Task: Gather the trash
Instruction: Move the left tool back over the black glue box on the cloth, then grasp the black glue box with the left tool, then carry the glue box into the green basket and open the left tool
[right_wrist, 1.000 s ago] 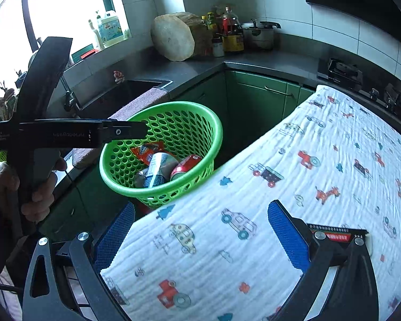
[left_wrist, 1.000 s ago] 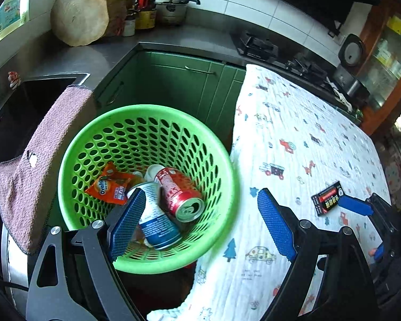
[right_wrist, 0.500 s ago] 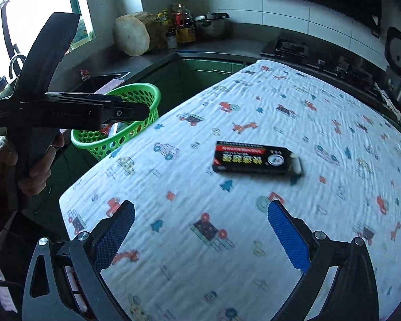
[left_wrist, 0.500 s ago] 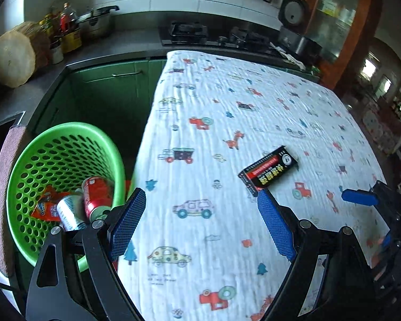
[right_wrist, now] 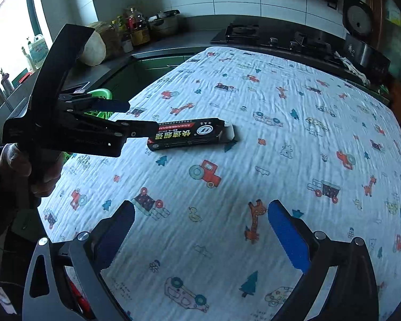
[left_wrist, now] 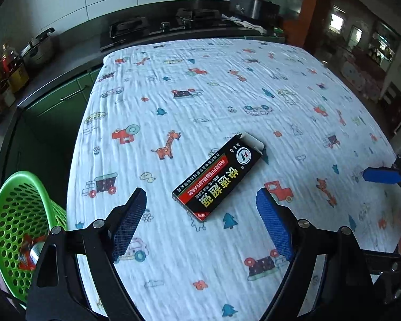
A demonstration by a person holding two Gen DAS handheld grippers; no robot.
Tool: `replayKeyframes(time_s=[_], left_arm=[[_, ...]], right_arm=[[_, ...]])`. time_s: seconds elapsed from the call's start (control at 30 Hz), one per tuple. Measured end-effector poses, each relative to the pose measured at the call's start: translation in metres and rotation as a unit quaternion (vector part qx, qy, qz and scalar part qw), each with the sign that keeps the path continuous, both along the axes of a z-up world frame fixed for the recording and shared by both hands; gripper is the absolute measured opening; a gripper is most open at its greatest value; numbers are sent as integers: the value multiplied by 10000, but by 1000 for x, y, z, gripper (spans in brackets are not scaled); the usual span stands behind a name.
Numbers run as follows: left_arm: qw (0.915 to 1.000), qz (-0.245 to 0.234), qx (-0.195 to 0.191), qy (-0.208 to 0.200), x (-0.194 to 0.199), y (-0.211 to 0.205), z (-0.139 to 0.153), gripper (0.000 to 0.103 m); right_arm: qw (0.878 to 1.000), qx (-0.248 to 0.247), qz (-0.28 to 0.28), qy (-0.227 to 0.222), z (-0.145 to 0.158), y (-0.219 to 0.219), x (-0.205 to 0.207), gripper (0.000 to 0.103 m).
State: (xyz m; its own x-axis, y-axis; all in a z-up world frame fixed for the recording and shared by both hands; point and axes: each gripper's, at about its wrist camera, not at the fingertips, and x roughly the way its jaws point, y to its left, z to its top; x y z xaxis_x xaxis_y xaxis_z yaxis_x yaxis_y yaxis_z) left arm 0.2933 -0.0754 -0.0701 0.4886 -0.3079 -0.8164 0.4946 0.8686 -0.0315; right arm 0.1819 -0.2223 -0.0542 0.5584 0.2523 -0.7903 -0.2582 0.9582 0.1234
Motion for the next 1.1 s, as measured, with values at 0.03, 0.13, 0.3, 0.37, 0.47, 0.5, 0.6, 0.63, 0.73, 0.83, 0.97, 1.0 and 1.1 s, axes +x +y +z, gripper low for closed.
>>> replayKeyframes(time_s=[0.03, 0.13, 0.3, 0.37, 0.47, 0.5, 0.6, 0.63, 0.73, 0.83, 0.97, 1.0, 1.1], left_arm=[[10000, -62, 27, 1, 3, -3, -3, 80], [9995, -251, 170, 9, 12, -15, -14, 79], [9983, -401, 376, 195, 29, -24, -36, 74], [9981, -473, 336, 219, 32, -26, -40, 73], [9978, -554, 319, 200, 33, -29, -42, 69], [9975, -595, 335, 206, 33, -31, -43, 65], [9967, -662, 446, 126, 32, -34, -45, 63], [9968, -671, 430, 115, 32, -33, -45, 63], [9973, -621, 381, 108, 32, -30, -43, 52], [9978, -506, 408, 102, 28, -25, -41, 49], [9994, -213, 284, 16, 17, -8, -30, 48], [9997, -114, 238, -1, 14, -3, -26, 48], [9996, 195, 145, -108, 6, 16, -12, 47]], right_arm=[[10000, 3, -52, 25, -2, -3, 1, 97], [9998, 2, -144, 136, -8, -8, 5, 97], [9994, -58, -215, 270, -17, -10, 8, 97], [9992, -33, -245, 310, -19, -11, 11, 97], [9990, 2, -266, 354, -22, -11, 16, 97], [9990, 13, -259, 361, -22, -11, 18, 97], [9990, 26, -216, 385, -24, -7, 23, 97], [9990, 23, -208, 386, -24, -6, 24, 97], [9991, 41, -159, 392, -24, -3, 28, 97], [9991, 67, -78, 408, -25, 1, 31, 97], [9992, 123, 23, 386, -26, 7, 35, 97], [9991, 145, 62, 384, -26, 10, 36, 97], [9990, 181, 219, 346, -23, 19, 38, 97]])
